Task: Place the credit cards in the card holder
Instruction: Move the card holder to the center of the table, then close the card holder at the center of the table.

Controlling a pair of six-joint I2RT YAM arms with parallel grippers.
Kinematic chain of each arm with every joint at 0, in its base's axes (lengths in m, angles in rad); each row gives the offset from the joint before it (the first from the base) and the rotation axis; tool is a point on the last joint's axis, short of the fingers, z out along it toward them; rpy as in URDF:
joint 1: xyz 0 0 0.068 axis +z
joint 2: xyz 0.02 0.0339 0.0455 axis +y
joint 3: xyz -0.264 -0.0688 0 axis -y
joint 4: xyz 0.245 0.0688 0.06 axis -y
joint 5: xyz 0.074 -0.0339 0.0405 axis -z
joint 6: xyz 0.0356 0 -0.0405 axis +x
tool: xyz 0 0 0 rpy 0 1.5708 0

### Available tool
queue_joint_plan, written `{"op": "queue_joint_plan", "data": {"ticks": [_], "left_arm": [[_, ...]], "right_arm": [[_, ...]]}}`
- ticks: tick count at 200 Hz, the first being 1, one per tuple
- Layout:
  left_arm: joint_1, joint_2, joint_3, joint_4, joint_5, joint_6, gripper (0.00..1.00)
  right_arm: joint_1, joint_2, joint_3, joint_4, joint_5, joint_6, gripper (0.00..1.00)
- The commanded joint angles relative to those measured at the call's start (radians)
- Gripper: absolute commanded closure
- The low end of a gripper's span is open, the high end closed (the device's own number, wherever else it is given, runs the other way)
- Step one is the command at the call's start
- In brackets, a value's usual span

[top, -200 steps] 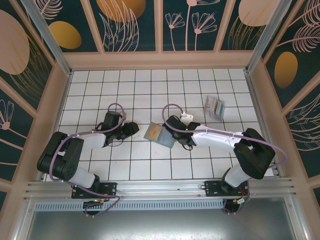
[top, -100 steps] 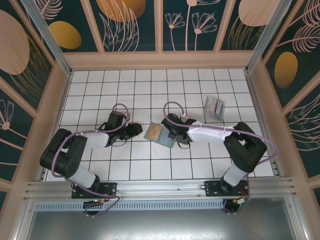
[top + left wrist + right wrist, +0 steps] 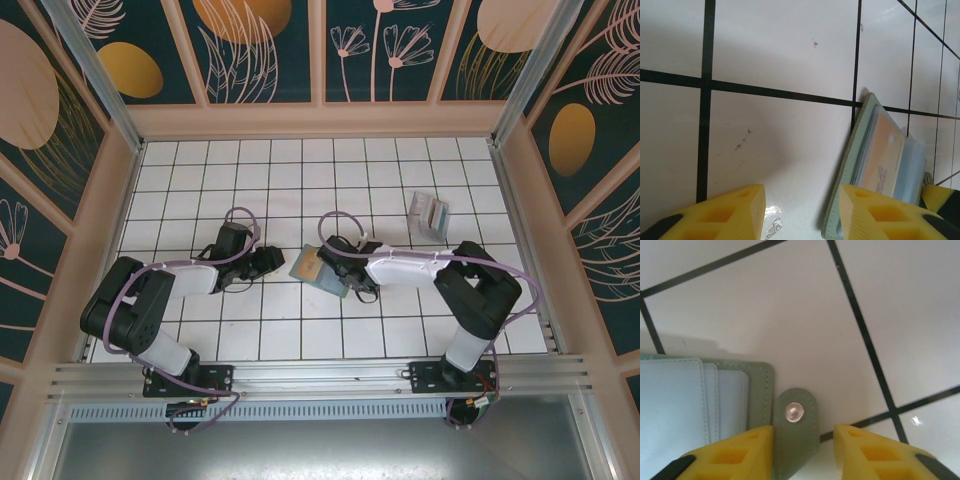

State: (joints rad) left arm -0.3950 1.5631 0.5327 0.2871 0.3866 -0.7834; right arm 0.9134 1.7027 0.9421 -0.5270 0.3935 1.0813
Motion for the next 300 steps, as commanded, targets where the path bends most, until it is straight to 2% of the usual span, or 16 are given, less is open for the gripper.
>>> {"op": "queue_joint_plan", "data": {"ticks": [1, 12, 18, 69, 95, 115, 135, 150, 171, 196, 244, 268, 300], "left_arm": [[-0.005, 0.008, -0.005, -0.005, -0.057, 0.005, 0.56], [-0.005, 0.012, -0.005, -0.002, -0.058, 0.004, 0.57], [-0.005, 0.016, -0.002, 0.001, -0.056, 0.004, 0.58], [-0.010, 0.034, 0.005, 0.030, -0.012, 0.016, 0.58], [-0.033, 0.066, 0.035, 0.034, 0.021, 0.029, 0.57], [-0.052, 0.073, 0.022, 0.099, 0.034, -0.003, 0.54], [-0.066, 0.075, 0.006, 0.166, 0.063, -0.037, 0.51], [-0.082, 0.089, 0.002, 0.204, 0.088, -0.053, 0.51], [-0.092, 0.143, 0.020, 0.219, 0.141, -0.053, 0.51], [-0.097, 0.179, 0.000, 0.284, 0.159, -0.069, 0.52], [-0.147, 0.230, 0.050, 0.327, 0.226, -0.080, 0.53], [-0.151, 0.245, 0.045, 0.329, 0.227, -0.097, 0.55], [-0.151, 0.225, 0.013, 0.325, 0.184, -0.125, 0.65]], "right_arm": [[-0.003, -0.079, -0.043, -0.028, 0.052, 0.001, 0.75], [-0.008, -0.107, -0.073, 0.008, 0.028, -0.004, 0.84], [-0.004, -0.126, -0.087, 0.025, 0.029, -0.007, 0.86], [-0.002, -0.304, -0.177, 0.131, 0.055, -0.050, 0.90], [-0.014, -0.351, -0.227, 0.168, 0.055, -0.057, 0.92], [-0.029, -0.366, -0.256, 0.175, 0.045, -0.056, 0.92], [-0.042, -0.402, -0.312, 0.277, -0.014, -0.174, 1.00], [-0.057, -0.475, -0.387, 0.400, -0.050, -0.258, 1.00], [-0.145, -0.565, -0.485, 0.580, -0.186, -0.337, 1.00], [-0.247, -0.611, -0.544, 0.701, -0.335, -0.369, 1.00], [-0.252, -0.580, -0.506, 0.747, -0.375, -0.425, 1.00], [-0.252, -0.563, -0.495, 0.789, -0.455, -0.446, 1.00], [-0.222, -0.514, -0.472, 0.851, -0.532, -0.494, 1.00]]}}
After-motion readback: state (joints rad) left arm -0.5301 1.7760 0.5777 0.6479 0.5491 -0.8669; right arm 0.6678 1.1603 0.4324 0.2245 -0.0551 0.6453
